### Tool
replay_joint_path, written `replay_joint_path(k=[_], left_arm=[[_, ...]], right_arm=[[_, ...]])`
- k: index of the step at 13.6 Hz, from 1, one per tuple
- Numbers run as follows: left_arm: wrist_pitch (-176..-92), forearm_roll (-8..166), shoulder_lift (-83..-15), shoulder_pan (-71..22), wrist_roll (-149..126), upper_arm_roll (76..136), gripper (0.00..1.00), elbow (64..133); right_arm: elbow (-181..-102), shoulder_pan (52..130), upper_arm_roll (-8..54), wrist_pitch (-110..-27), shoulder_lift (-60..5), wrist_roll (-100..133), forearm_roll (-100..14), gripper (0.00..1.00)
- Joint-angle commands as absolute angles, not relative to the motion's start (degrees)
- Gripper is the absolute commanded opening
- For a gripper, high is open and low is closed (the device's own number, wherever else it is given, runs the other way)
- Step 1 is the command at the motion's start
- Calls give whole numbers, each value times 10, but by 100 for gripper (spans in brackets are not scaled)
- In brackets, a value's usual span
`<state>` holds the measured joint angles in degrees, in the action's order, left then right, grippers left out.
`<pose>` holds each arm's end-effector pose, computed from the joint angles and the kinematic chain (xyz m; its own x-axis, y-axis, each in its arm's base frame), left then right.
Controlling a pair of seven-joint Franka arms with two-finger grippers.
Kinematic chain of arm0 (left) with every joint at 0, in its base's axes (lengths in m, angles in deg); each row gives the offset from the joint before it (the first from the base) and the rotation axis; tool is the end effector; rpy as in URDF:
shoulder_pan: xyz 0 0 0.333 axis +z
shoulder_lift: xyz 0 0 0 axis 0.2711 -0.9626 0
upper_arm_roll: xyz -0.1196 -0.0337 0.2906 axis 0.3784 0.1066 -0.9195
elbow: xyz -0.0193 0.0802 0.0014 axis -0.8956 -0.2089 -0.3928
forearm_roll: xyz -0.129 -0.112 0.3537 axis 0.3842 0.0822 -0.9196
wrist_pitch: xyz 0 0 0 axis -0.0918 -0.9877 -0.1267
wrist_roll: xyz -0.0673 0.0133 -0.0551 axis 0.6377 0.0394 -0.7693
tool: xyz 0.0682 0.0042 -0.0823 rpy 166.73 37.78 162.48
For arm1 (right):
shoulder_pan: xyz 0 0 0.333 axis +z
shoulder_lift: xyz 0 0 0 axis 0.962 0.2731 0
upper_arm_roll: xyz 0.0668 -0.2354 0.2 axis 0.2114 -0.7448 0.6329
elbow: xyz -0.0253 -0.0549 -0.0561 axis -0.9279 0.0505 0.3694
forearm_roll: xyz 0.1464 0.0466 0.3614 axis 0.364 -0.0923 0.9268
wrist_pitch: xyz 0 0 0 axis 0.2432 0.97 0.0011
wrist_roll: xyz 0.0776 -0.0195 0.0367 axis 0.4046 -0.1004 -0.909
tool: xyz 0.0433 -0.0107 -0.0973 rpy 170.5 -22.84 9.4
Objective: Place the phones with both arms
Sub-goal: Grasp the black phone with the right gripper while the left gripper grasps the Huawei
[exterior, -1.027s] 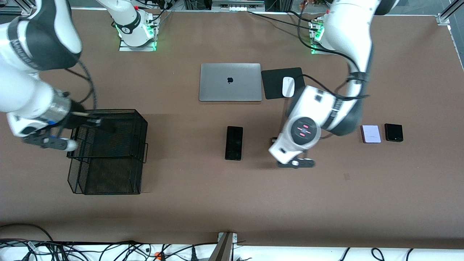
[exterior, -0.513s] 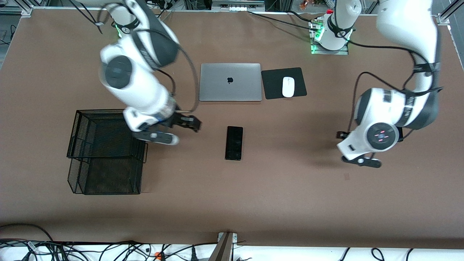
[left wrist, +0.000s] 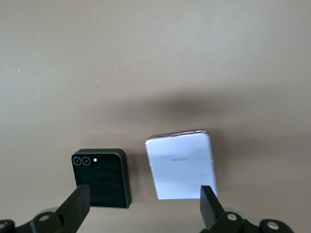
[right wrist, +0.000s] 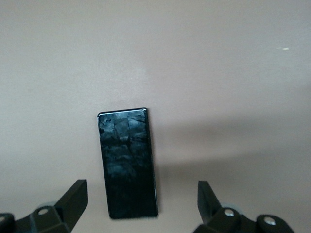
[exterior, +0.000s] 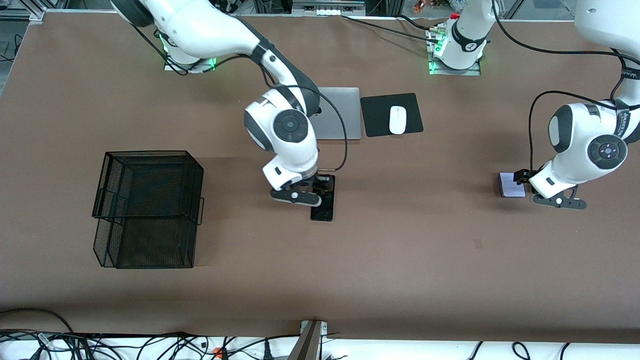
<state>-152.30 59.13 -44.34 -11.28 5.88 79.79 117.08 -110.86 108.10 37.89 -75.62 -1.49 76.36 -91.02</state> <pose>0.5686 0.1251 0.2470 0.9856 -0.1163 -0.1224 -0.1345 -0.9791 -0.1527 0.5906 0.4949 0.2813 0.9810 -0.1671 0.0984 -0.1626 -0.9853 -0.0521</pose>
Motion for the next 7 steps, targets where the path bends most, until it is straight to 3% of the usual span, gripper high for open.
replay_joint_path(k=[1,7], left_arm=[[-1555,649,-422,-101,59,809,100,1208],[-1605,693,-449,-100,65,809,100,1221]], right_arm=[[-1074,1123,338,-796,33,775,-931,100],[-1074,1157,308,-850,77,775,-943,100]])
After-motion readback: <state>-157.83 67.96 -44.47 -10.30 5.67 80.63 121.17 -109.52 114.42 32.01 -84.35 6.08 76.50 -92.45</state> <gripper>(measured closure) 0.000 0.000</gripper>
